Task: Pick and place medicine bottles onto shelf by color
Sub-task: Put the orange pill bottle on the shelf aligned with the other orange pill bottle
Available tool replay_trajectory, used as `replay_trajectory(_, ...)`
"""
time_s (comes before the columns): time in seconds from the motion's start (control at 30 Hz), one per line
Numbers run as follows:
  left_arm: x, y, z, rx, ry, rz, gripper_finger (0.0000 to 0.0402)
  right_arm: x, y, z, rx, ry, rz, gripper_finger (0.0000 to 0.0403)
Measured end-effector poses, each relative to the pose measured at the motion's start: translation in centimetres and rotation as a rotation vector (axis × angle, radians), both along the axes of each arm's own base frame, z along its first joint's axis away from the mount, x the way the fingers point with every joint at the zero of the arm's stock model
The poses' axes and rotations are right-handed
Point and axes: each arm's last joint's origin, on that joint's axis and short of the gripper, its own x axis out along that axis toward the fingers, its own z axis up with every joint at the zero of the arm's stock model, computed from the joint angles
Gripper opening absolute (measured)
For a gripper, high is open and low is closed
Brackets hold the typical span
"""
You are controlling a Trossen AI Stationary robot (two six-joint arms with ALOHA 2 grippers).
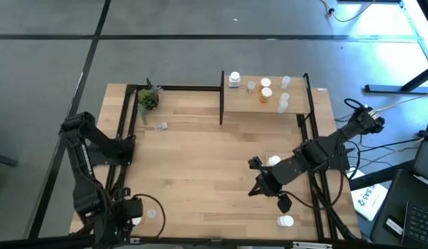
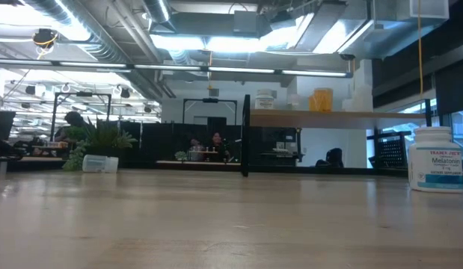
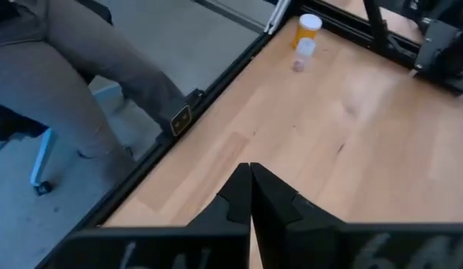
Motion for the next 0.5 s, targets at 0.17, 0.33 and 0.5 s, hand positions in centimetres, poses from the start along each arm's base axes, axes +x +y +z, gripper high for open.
replay_trajectory(0.17,-0.01,-0.05,-0.06,0.002,0.001,-0.001,0.0174,0.19,-0.22,0.08,-0.052,-0.041,-0.068,0.0005)
replay_trajectory(0.33,0.01,-0.03,-0.06,0.005,-0.002,-0.002,0.0174,0.30,-0.48,0.10,-0.122,-0.080,-0.129,0.0012)
replay_trajectory(0.5,0.01,-0.04,-0.06,0.005,-0.002,-0.002,0.0174,0.30,-0.48,0.10,-0.122,-0.080,-0.129,0.0015)
